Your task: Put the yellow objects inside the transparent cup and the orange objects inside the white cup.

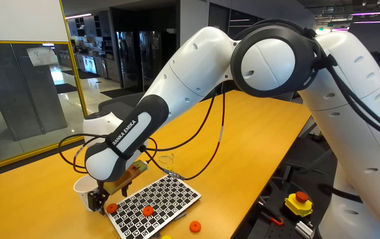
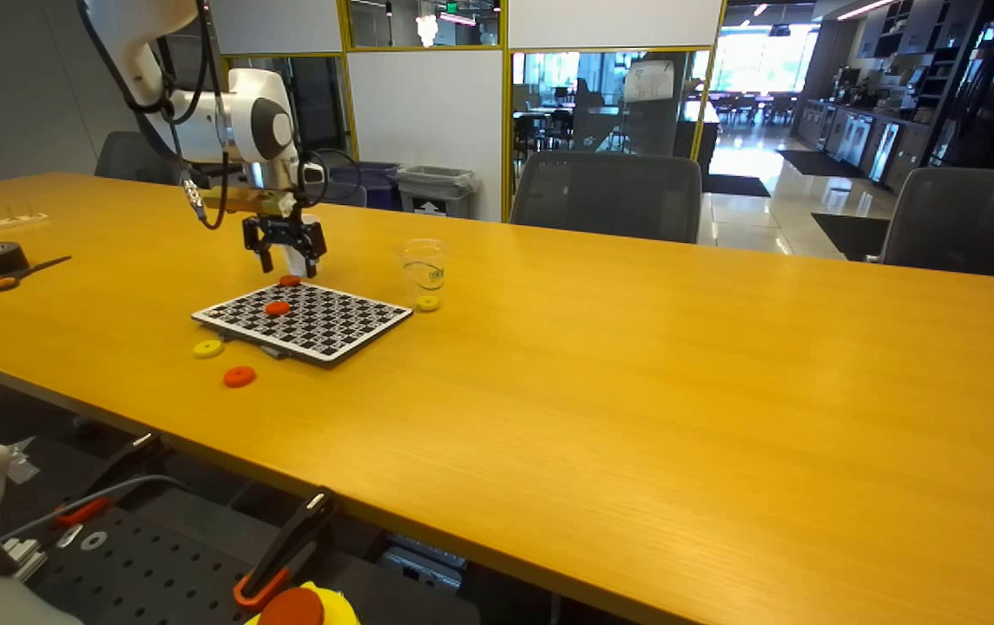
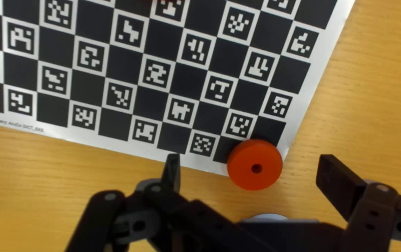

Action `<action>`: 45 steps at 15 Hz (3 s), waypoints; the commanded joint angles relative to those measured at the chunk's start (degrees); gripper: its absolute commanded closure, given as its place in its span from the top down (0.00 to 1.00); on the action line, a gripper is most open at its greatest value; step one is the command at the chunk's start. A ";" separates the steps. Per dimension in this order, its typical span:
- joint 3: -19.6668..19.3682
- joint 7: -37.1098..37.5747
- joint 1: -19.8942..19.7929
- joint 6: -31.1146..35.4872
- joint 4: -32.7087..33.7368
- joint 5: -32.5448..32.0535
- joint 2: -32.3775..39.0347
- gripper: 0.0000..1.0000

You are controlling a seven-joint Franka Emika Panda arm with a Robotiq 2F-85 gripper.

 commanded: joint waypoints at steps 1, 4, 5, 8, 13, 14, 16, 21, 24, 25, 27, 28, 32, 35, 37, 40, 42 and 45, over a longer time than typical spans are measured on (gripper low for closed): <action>-0.16 0.77 0.12 3.05 -0.62 0.43 0.34 1.00; -0.16 0.62 0.09 3.83 -0.53 0.54 0.81 1.00; -0.20 0.63 0.11 4.06 -0.55 0.54 0.89 1.00; -0.24 0.61 0.12 4.19 -0.45 0.57 1.17 1.00; -0.45 0.73 0.31 4.38 -0.43 0.34 1.19 0.58; -0.48 0.75 0.32 4.42 -0.44 0.33 1.15 0.49; -0.69 0.83 0.35 4.45 -0.45 0.25 1.03 0.36; -1.38 2.49 0.42 3.29 -1.38 0.43 -0.53 0.25; -2.93 6.24 1.00 1.65 -3.24 0.08 -3.41 0.25; -3.56 7.60 1.25 0.80 -3.90 -0.20 -4.78 0.25; -3.93 8.28 1.28 -0.71 -4.51 -0.79 -6.96 0.25; -4.09 8.66 1.38 -1.40 -4.80 -1.15 -8.18 0.25; -2.99 7.26 0.80 -3.81 -4.58 -1.68 -12.21 0.25; -1.34 4.78 -0.02 -5.77 -2.19 -1.12 -12.80 0.25; -0.35 3.05 -0.51 -5.93 -1.26 -0.55 -12.75 0.25; 0.57 0.92 -1.02 -5.30 1.07 -0.08 -11.06 0.25; 0.97 -0.46 -1.28 -5.84 3.18 0.19 -9.73 0.25; 1.31 -2.38 -1.47 -7.25 7.49 0.32 -6.97 0.25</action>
